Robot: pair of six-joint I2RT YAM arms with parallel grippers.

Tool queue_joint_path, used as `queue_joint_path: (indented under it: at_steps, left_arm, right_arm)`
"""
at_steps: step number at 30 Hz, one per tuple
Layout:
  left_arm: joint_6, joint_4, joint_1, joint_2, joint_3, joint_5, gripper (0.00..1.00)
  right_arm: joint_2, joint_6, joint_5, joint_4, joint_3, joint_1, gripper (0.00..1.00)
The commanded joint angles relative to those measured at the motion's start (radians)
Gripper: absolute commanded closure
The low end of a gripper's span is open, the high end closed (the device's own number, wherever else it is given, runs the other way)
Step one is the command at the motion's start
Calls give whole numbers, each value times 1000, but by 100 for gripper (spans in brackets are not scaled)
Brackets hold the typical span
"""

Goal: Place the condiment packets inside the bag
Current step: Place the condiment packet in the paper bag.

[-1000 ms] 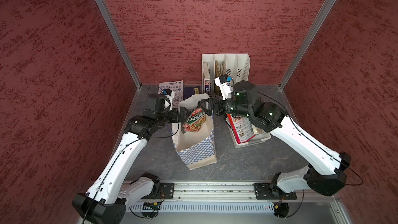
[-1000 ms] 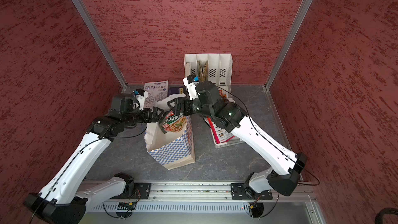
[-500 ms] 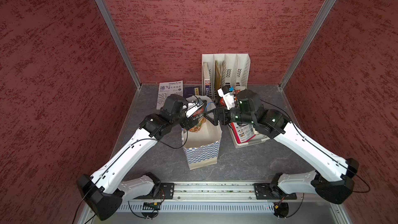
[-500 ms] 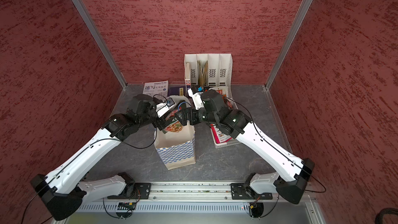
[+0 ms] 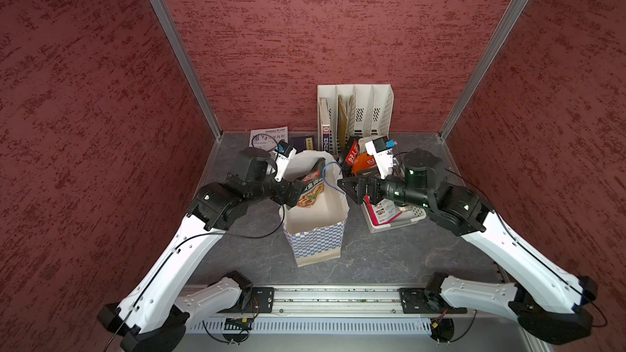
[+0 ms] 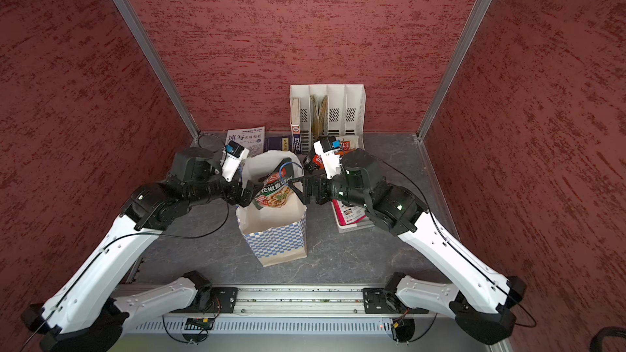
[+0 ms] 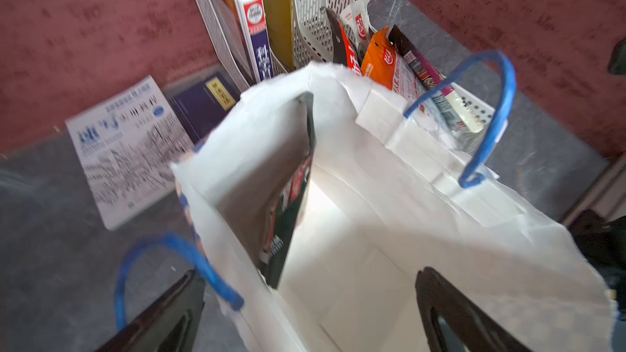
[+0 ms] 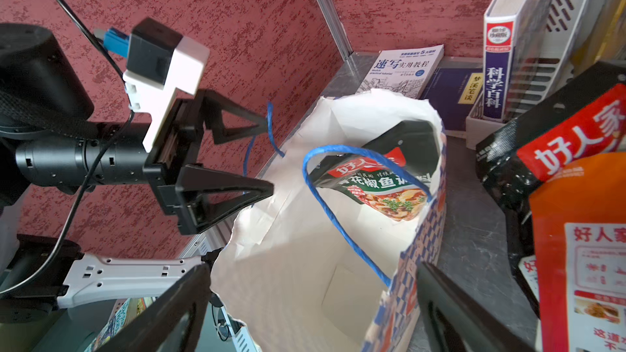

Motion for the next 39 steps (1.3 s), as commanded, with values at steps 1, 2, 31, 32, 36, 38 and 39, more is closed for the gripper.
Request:
queue_joint_path:
  at_steps: [1, 2, 31, 32, 36, 38, 39]
  left_arm:
    - [-313, -63, 53, -45, -70, 232, 0]
    - [-339, -54, 63, -64, -80, 269, 0]
    - [564, -264, 32, 347, 385, -11, 15]
    - [581, -262, 32, 365, 390, 4, 18]
    - [649, -183, 6, 410, 370, -79, 4]
    - [686, -129, -19, 437, 350, -194, 0]
    - [704, -132, -27, 449, 349, -213, 0]
  right_arm:
    - [-28, -18, 60, -9, -23, -9, 2]
    - [-38, -20, 67, -9, -29, -10, 1]
    - [-333, 28, 296, -96, -161, -11, 1]
    - [-342, 28, 307, -100, -163, -11, 2]
    - [-365, 38, 396, -137, -168, -11, 2]
    - [-359, 55, 479, -195, -154, -12, 2]
    - [-354, 60, 506, -217, -146, -13, 2]
